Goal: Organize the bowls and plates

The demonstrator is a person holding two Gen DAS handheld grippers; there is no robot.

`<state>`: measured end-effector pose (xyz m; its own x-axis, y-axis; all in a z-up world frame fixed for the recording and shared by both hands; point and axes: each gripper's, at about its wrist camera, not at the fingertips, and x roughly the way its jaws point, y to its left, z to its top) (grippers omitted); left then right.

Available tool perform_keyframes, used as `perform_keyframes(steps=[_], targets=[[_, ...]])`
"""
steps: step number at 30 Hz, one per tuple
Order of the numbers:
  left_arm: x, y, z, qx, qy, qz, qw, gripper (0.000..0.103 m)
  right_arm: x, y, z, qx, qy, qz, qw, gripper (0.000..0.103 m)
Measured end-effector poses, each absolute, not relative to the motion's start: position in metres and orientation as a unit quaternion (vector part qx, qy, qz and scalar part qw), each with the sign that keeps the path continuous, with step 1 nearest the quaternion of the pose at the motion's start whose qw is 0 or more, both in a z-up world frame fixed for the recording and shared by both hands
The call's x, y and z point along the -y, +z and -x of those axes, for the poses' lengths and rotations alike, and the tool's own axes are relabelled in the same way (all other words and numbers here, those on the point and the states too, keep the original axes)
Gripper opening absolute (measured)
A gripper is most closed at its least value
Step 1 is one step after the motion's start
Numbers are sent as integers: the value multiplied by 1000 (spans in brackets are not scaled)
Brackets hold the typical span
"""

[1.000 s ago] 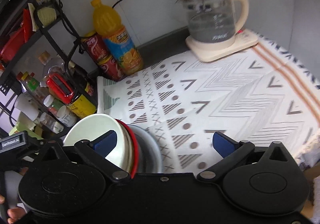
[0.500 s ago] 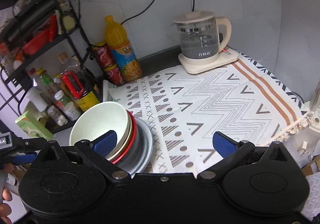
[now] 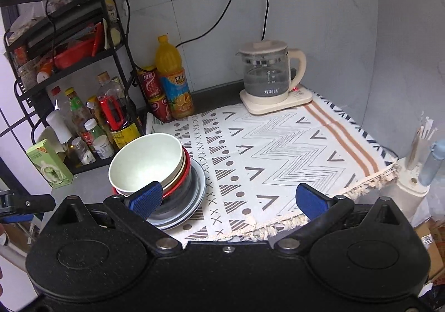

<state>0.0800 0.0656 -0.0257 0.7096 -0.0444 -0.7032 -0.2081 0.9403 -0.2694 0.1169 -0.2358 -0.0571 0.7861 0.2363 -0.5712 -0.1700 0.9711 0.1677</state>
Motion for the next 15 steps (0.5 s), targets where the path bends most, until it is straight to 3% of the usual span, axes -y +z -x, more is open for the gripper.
perform_keyframes(steps=[15], targets=[[-42, -10, -13, -353, 53, 125, 926, 103, 246, -54, -44, -294, 102, -28, 950, 103]])
